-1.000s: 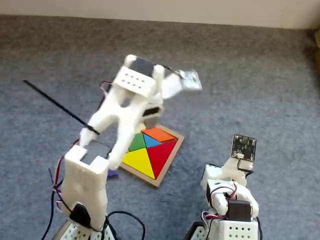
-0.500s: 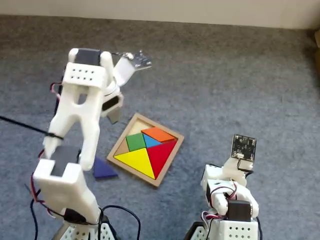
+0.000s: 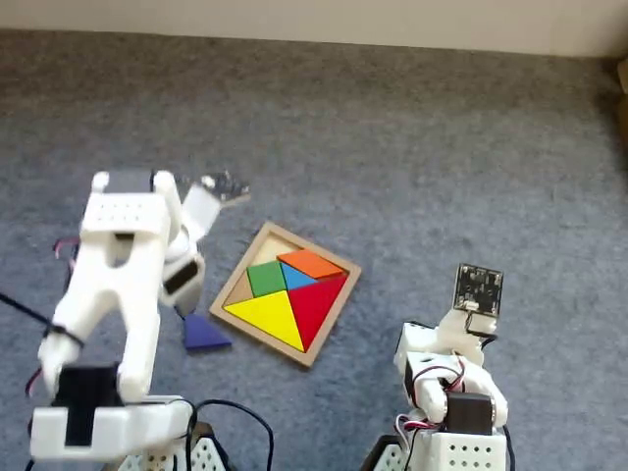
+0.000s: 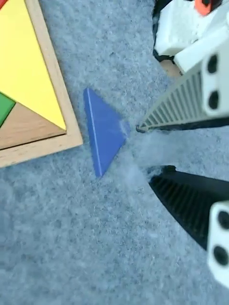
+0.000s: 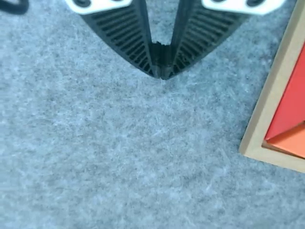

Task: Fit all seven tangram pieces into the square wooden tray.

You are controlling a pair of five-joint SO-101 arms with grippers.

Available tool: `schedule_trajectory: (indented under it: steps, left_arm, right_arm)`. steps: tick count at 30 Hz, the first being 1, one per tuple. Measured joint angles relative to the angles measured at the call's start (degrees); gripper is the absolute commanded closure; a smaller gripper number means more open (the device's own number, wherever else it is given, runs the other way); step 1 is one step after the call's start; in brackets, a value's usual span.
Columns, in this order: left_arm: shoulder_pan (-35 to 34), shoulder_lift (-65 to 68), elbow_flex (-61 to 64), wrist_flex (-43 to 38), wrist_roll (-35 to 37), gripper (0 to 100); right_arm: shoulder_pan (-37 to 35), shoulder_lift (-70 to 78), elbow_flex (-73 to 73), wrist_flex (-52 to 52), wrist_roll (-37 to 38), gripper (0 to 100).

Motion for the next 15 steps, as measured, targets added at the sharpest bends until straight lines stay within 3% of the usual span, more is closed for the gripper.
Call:
schedule_trajectory:
  steps: [6,15]
  left_arm:
    - [-0.4,-11.6,18.5,-13.9,6.9,81]
    - [1.1,-18.2,35.7,-25.5,7.8,81]
  right_arm:
    - [0.0,0.0,0.0,0.0,0.0,99.4]
    - [0.0,0.0,0.0,0.0,0.0,99.4]
